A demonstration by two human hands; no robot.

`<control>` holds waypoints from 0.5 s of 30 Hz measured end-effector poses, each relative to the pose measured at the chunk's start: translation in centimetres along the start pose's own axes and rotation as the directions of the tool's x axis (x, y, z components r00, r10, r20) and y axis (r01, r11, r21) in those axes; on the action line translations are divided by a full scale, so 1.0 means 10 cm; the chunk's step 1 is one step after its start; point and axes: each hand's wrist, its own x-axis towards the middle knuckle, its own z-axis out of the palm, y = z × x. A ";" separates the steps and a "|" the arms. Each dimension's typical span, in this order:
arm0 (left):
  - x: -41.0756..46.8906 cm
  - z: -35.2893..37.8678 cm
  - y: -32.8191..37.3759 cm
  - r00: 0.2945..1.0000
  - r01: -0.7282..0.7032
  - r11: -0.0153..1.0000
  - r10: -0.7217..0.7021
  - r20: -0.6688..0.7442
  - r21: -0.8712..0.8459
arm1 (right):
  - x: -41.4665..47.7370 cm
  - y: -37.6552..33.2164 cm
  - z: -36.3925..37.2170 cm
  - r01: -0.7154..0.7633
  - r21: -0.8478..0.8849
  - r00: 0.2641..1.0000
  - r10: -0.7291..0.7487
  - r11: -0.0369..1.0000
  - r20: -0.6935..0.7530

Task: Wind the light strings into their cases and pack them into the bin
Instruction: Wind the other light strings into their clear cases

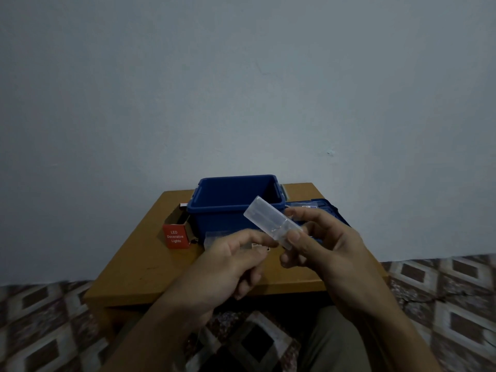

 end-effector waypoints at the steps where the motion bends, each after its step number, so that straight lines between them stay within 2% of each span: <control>1: 0.00 -0.01 -0.01 1.000 -0.001 0.999 0.001 -0.001 0.039 | 0.00 0.00 -0.01 0.005 0.003 1.000 -0.005 1.000 -0.007; 7: 0.03 -0.03 -0.06 0.998 0.059 0.998 -0.059 0.021 0.018 | 0.01 0.02 -0.02 -0.001 0.047 1.000 0.002 0.999 -0.019; 11: 0.08 -0.09 -0.09 0.996 0.090 0.989 -0.092 0.006 0.120 | 0.00 0.04 0.00 -0.022 0.049 1.000 0.023 0.999 -0.006; 15: 0.12 -0.18 -0.09 0.994 0.109 0.970 -0.107 -0.020 0.216 | -0.01 0.00 0.00 -0.081 0.121 0.996 0.076 0.989 0.046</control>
